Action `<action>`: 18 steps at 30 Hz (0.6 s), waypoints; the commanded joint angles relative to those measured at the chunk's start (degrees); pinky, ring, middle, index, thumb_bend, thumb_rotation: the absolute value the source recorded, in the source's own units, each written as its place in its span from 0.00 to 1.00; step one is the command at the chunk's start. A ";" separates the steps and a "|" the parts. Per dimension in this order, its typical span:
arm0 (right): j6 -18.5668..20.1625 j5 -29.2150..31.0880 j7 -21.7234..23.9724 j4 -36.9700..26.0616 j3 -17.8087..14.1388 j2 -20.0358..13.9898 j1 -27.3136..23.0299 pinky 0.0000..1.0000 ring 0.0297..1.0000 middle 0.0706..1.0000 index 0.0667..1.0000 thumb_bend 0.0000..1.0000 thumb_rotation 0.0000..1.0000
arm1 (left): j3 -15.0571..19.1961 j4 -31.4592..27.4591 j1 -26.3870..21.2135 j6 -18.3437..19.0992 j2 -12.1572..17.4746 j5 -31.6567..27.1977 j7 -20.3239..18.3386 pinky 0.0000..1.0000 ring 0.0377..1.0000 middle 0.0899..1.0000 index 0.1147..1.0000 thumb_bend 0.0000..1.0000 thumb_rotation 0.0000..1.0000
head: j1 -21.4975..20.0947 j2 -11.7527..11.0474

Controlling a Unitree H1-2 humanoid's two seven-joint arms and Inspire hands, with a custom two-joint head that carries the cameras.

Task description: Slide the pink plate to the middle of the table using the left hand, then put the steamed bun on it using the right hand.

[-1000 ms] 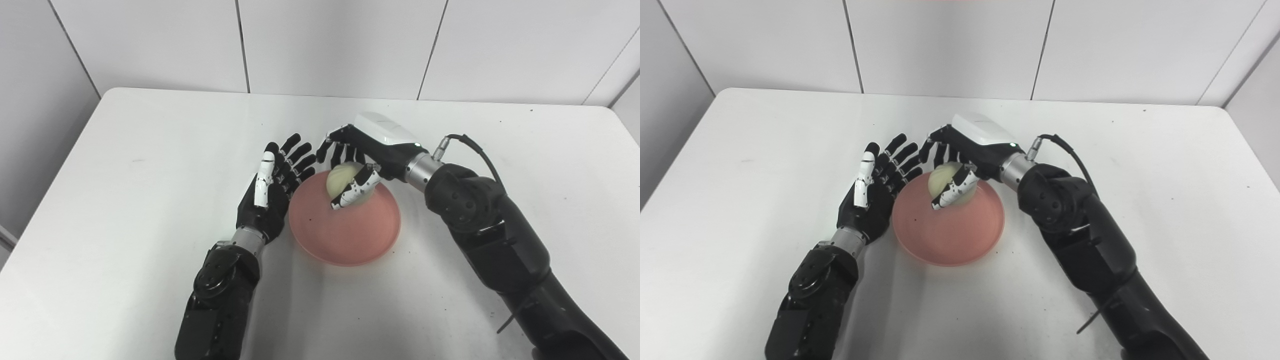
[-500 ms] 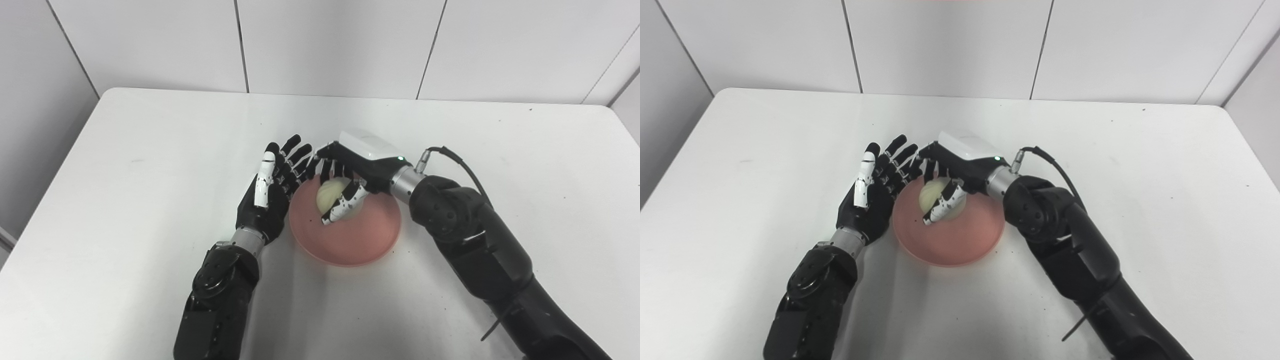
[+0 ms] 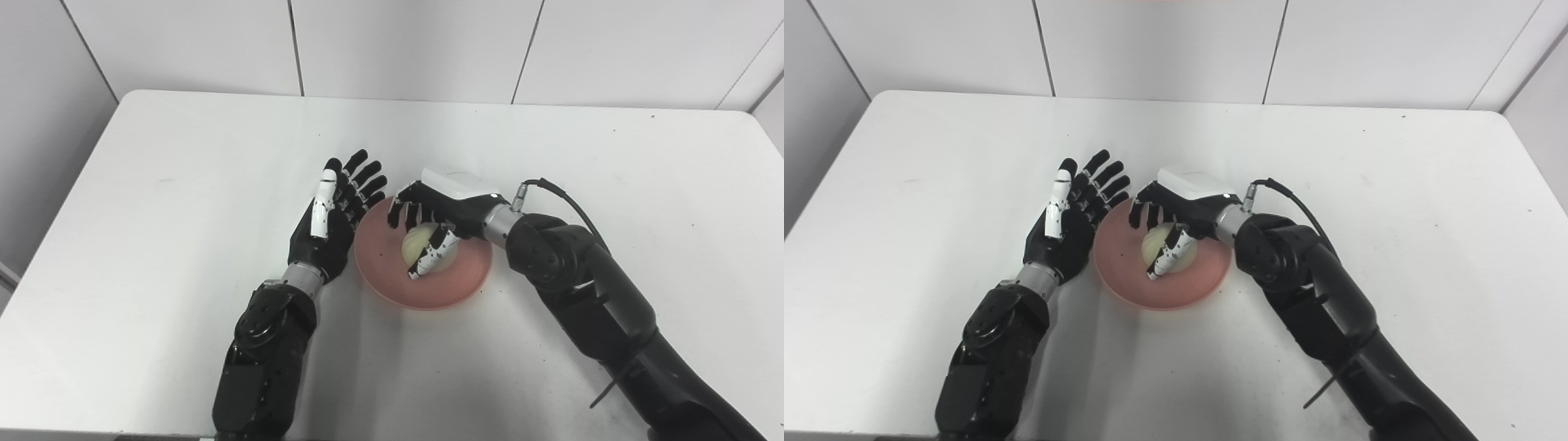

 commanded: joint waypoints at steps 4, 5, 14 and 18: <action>-1.46 -1.81 -1.81 1.66 0.57 0.34 -1.14 0.32 0.34 0.41 0.52 0.51 0.00 | 0.09 1.58 2.25 4.28 0.51 1.00 1.47 0.93 0.90 0.90 0.90 0.51 1.00 | 0.11 0.28; -1.79 -2.14 -2.38 2.01 0.71 0.38 -1.02 0.32 0.34 0.41 0.52 0.51 0.00 | 0.08 1.39 2.29 4.43 0.48 0.95 1.50 0.93 0.90 0.90 0.90 0.51 1.00 | 0.11 0.28; 3.38 -4.36 2.87 -2.45 1.83 -0.05 -1.46 0.52 0.71 0.83 0.90 0.81 0.43 | -0.11 1.02 2.19 5.12 0.65 1.33 1.72 0.92 0.90 0.91 0.90 0.51 1.00 | -0.03 0.51; 5.43 -5.23 6.02 -5.06 1.90 -0.26 -1.88 0.52 0.76 0.92 0.98 0.87 0.62 | -0.25 1.21 2.13 4.75 0.81 1.57 1.50 0.93 0.91 0.92 0.91 0.51 1.00 | -0.03 0.51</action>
